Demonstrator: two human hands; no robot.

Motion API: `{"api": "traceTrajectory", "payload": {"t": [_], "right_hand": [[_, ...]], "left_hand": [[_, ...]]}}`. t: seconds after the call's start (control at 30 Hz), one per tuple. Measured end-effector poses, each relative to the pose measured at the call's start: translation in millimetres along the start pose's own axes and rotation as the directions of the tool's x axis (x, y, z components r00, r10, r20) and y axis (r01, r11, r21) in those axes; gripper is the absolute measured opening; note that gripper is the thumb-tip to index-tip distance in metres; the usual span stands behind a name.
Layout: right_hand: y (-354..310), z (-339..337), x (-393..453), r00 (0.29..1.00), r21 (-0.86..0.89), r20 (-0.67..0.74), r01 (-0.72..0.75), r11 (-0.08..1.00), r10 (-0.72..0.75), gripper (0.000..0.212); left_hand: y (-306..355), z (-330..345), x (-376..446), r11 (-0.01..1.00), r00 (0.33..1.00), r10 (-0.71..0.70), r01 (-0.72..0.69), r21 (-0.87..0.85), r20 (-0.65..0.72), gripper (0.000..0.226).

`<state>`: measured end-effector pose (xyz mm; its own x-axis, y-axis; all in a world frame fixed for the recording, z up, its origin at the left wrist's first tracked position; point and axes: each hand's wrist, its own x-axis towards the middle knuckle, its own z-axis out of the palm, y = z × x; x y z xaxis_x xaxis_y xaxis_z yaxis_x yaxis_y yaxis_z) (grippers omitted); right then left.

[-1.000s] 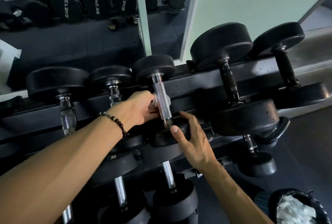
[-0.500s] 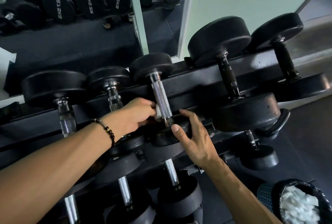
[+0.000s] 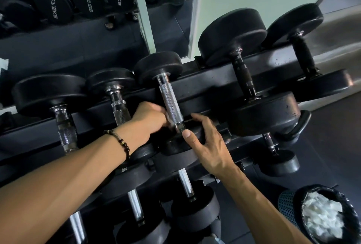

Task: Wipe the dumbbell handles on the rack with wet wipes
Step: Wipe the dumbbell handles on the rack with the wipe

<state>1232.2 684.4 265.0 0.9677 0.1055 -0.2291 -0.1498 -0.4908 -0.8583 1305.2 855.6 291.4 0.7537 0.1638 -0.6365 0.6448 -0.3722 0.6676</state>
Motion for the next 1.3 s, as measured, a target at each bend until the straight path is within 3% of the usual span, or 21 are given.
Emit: {"api": "traceTrajectory", "payload": {"t": [0.07, 0.13, 0.3, 0.47, 0.53, 0.63, 0.77, 0.83, 0.9, 1.0, 1.1, 1.17, 1.23, 1.3], "right_hand": [[-0.4, 0.3, -0.6, 1.000, 0.004, -0.008, -0.003, 1.000, 0.003, 0.077], [-1.1, 0.2, -0.8, 1.000, 0.014, -0.009, -0.004, 1.000, 0.004, 0.076], [-1.6, -0.9, 0.4, 1.000, 0.011, 0.008, -0.011, 1.000, 0.010, 0.076], [-1.2, -1.2, -1.0, 1.000, 0.022, 0.008, -0.015, 1.000, 0.014, 0.074], [-1.9, -2.2, -1.2, 1.000, 0.015, 0.019, -0.011, 1.000, 0.011, 0.075], [-2.0, -3.4, 0.3, 0.999, 0.004, 0.036, -0.001, 1.000, 0.001, 0.077], [0.1, -3.3, 1.7, 1.000, 0.007, 0.031, 0.006, 1.000, -0.006, 0.077], [0.2, -4.2, 1.7, 0.999, 0.007, 0.042, 0.002, 1.000, -0.002, 0.077], [0.6, -5.8, 2.7, 0.998, 0.005, 0.059, 0.006, 1.000, -0.006, 0.077], [1.5, -6.8, 4.5, 0.998, 0.006, 0.068, 0.013, 1.000, -0.013, 0.078], [2.8, -5.2, 5.0, 0.998, 0.017, 0.052, 0.025, 1.000, -0.026, 0.078], [3.5, -4.9, 5.2, 0.998, 0.027, 0.058, 0.032, 0.999, -0.033, 0.078], [2.7, -5.9, 6.2, 0.996, 0.029, 0.081, 0.029, 0.999, -0.031, 0.079], [3.1, -7.4, 6.3, 0.995, 0.031, 0.099, 0.027, 0.999, -0.030, 0.081]], "left_hand": [[0.2, 2.4, -6.6, 0.984, 0.999, -0.012, 0.005, 0.178, 0.035, 0.027], [4.8, 1.7, -6.0, 0.980, 0.999, -0.015, 0.004, 0.200, 0.051, 0.025], [9.4, -0.3, 3.3, 0.954, 0.997, -0.067, 0.073, -0.292, 0.032, 0.035], [3.7, 5.0, -8.3, 0.997, 0.996, -0.064, 0.061, 0.054, 0.060, 0.032], [9.3, 1.7, -4.5, 0.998, 0.998, -0.055, 0.055, -0.013, -0.002, 0.028], [18.7, 2.2, -3.1, 0.950, 0.992, -0.071, 0.035, -0.309, -0.103, 0.030], [5.2, 13.8, -18.0, 0.999, 0.985, -0.033, 0.031, -0.018, -0.169, 0.033], [7.2, 12.6, -17.6, 0.999, 0.979, -0.037, 0.036, -0.012, -0.201, 0.031], [19.5, 7.2, -7.8, 0.981, 0.963, -0.088, 0.039, -0.192, -0.253, 0.029], [37.5, -2.6, 14.3, 0.870, 0.917, -0.162, -0.042, -0.491, -0.365, 0.040], [25.1, 2.6, 9.7, 0.937, 0.880, -0.083, -0.092, -0.338, -0.468, 0.048], [11.4, 10.1, -8.3, 0.975, 0.902, -0.026, -0.072, -0.210, -0.430, 0.045], [13.3, 10.0, -9.3, 0.969, 0.907, -0.019, -0.087, -0.232, -0.421, 0.046], [29.1, 3.0, 6.7, 0.939, 0.862, -0.073, -0.109, -0.325, -0.501, 0.041]]}}
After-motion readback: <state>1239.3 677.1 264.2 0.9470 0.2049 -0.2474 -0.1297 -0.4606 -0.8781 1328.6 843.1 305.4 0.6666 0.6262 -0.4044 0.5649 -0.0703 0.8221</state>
